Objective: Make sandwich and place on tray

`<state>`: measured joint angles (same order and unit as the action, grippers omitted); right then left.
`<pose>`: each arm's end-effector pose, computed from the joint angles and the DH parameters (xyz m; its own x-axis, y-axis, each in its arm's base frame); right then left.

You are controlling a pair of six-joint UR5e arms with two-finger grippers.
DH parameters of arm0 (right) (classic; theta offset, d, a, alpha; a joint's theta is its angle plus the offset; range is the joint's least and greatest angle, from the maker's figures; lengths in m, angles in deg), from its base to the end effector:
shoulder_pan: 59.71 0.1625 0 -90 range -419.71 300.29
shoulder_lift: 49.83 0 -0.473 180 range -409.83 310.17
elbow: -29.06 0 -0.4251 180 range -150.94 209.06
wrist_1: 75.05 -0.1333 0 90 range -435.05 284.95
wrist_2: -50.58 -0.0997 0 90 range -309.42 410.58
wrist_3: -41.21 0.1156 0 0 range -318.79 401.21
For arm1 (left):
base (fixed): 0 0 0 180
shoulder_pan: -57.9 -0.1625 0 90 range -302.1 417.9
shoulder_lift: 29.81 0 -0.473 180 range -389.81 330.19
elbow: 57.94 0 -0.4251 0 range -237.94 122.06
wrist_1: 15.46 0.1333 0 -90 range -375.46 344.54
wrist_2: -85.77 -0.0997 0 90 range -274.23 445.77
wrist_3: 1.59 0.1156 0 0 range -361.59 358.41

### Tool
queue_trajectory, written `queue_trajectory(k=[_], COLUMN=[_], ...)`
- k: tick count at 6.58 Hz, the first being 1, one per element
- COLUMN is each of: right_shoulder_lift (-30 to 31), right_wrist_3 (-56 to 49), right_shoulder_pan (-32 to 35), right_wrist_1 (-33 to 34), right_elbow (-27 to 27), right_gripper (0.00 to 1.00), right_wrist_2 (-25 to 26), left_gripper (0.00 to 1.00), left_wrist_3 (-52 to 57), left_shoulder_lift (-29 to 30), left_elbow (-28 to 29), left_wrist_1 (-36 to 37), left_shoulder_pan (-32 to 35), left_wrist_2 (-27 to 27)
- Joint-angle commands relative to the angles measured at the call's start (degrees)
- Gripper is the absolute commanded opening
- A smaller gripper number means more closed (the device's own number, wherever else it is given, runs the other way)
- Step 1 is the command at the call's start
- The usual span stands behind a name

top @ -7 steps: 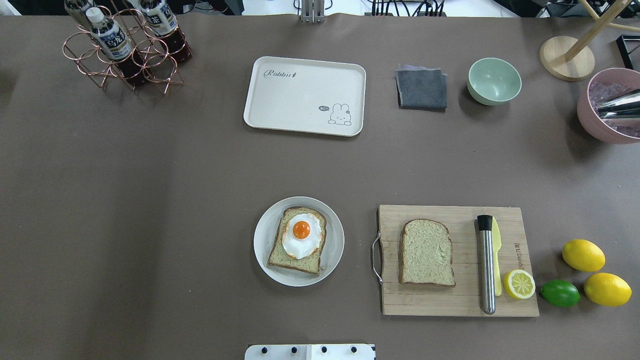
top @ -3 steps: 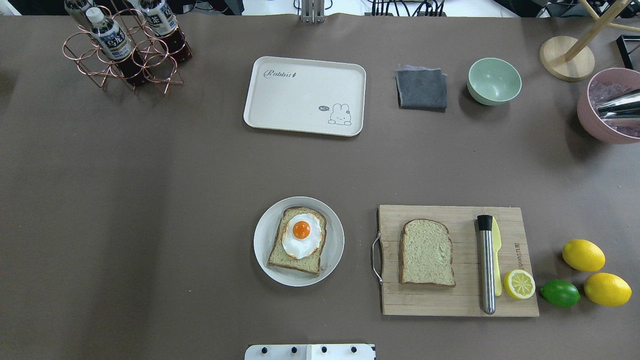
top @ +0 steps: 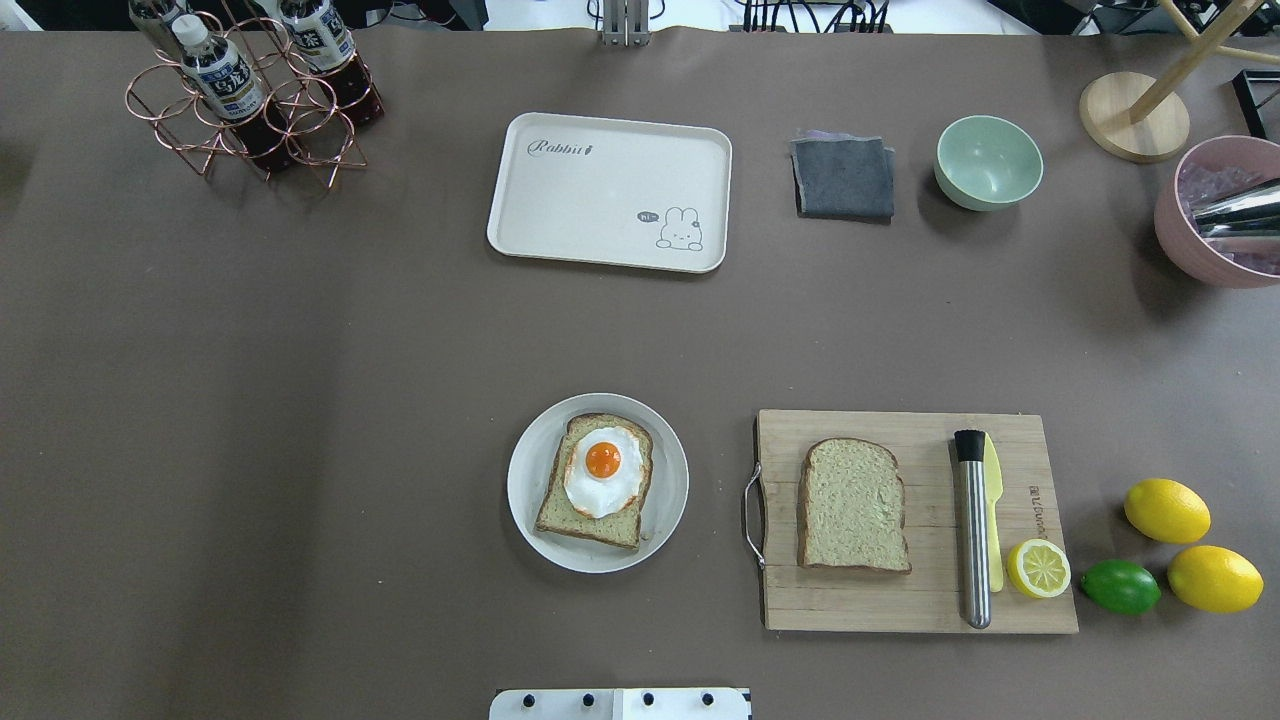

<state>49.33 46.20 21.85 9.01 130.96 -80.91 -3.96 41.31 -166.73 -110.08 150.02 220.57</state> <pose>-0.0116 -0.4643 0.6797 0.7362 -0.1230 0.6655 0.0814 0.9923 0.0934 -0.0658 -0.3757 0.6846 0.7090 -0.0119 -0.7051 0.0663 0.9966 0.0499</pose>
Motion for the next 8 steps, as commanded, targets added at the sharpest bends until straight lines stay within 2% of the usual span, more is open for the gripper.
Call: queue_trajectory(k=[1,4,8], right_shoulder_lift=[0.16,1.48,3.06], right_wrist_3=[0.02,-0.07,0.02], right_shoulder_pan=[0.0,-0.09,-0.09], right_wrist_1=[-1.17,-4.67,-4.87], right_elbow=[-0.2,-0.73,-0.21], right_gripper=[1.0,1.0,1.0], right_wrist_2=[-0.6,-0.6,-1.48], left_gripper=[0.98,0.98,0.98], left_wrist_3=[0.08,0.08,0.08], left_shoulder_lift=[-0.02,-0.02,0.24], left_elbow=[0.07,0.25,0.42], left_wrist_1=[-1.01,-1.54,-2.5], left_shoulder_pan=[-0.1,-0.54,-1.94], left_wrist_2=[0.03,0.03,-0.06])
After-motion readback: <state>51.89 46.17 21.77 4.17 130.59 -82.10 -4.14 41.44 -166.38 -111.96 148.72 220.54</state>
